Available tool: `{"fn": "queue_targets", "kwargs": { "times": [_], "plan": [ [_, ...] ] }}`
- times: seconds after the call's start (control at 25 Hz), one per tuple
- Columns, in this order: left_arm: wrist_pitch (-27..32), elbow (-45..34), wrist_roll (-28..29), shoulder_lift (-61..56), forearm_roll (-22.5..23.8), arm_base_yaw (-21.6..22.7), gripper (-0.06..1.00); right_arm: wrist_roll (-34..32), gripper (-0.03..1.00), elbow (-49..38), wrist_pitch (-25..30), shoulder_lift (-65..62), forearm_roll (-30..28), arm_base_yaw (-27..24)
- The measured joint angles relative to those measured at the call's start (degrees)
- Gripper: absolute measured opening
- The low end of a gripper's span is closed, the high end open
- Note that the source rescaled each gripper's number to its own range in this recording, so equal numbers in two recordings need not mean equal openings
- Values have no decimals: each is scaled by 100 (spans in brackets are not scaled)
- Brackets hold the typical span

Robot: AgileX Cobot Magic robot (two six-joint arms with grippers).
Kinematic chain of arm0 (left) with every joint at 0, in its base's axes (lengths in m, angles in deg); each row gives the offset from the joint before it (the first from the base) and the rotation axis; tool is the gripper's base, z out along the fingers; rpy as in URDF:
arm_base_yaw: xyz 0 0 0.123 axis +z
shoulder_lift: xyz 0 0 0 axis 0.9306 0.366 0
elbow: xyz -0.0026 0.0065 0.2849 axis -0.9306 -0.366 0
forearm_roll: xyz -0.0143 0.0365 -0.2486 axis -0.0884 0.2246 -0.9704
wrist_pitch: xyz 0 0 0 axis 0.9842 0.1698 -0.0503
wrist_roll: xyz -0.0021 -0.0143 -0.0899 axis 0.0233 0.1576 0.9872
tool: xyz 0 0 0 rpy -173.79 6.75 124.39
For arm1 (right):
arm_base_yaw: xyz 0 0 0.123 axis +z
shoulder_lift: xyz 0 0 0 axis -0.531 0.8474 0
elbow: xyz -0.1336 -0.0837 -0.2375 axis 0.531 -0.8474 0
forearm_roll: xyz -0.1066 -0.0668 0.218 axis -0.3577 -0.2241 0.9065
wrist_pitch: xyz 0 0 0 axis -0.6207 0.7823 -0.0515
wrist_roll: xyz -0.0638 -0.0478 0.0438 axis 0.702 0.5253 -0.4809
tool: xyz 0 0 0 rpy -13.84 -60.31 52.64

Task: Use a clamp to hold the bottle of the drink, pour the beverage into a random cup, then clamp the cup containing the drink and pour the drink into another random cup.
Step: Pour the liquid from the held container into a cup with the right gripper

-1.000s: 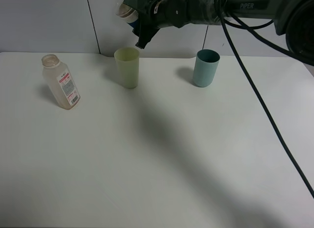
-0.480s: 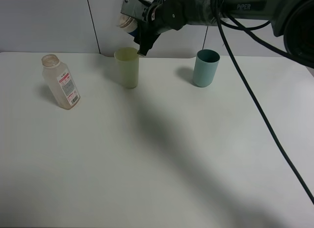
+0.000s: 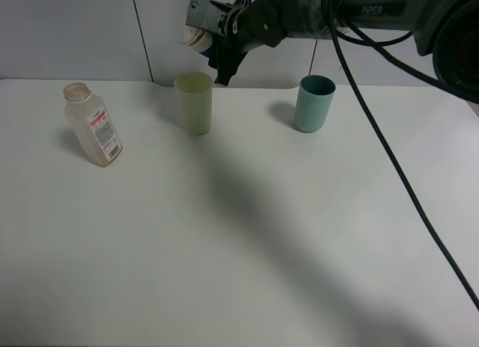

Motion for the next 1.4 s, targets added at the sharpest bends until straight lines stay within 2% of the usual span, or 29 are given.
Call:
{"fn": "queue_targets", "kwargs": {
  "times": [0.44, 0.92, 1.4],
  "plan": [
    [0, 0, 0, 0, 0, 0, 99, -217, 0, 0, 22, -82, -580, 90],
    [0, 0, 0, 0, 0, 0, 99, -332, 0, 0, 202, -82, -907, 275],
    [0, 0, 0, 0, 0, 0, 99, -338, 0, 0, 364, -82, -969, 275]
  ]
}}
